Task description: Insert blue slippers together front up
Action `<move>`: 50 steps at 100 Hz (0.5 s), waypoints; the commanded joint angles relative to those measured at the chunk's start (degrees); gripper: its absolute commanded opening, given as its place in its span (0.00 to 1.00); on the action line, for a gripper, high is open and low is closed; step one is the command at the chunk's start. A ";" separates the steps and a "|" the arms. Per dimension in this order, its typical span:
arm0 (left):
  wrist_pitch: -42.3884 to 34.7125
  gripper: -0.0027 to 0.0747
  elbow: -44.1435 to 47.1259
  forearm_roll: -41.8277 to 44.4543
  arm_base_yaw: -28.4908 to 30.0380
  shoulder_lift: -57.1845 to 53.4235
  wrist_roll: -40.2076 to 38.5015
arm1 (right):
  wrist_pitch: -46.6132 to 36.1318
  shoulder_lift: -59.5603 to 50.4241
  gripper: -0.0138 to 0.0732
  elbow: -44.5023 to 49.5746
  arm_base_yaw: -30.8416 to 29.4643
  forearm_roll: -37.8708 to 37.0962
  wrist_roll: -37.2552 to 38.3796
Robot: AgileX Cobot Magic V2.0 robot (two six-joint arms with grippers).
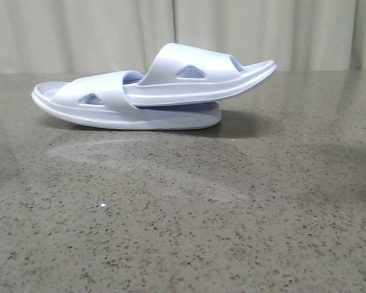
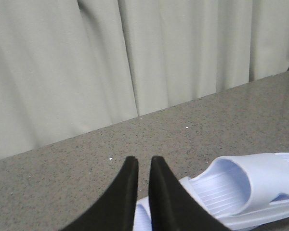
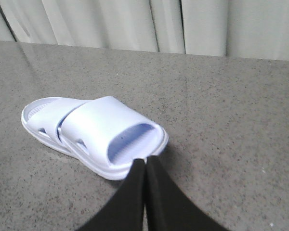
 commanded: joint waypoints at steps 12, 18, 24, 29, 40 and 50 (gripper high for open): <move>-6.09 0.05 8.41 -5.07 -1.40 -8.15 0.00 | -3.15 -10.27 0.07 8.87 0.31 1.34 -0.31; -7.15 0.05 11.40 -6.21 -1.40 -10.66 0.00 | -3.15 -12.90 0.07 11.89 0.31 2.01 -0.31; -8.44 0.05 14.56 -7.56 -1.40 -12.84 0.00 | -3.15 -15.58 0.07 14.12 0.31 2.31 -0.31; -9.37 0.05 16.84 -8.55 -1.40 -15.17 0.00 | -3.15 -17.17 0.07 15.88 0.31 2.31 -0.31; -10.59 0.05 20.71 -10.78 -1.40 -19.37 0.00 | -4.49 -18.96 0.07 19.12 0.31 4.54 -0.31; -11.03 0.05 22.27 -11.32 -1.40 -22.19 0.00 | -4.16 -19.25 0.07 20.40 0.31 10.00 -0.31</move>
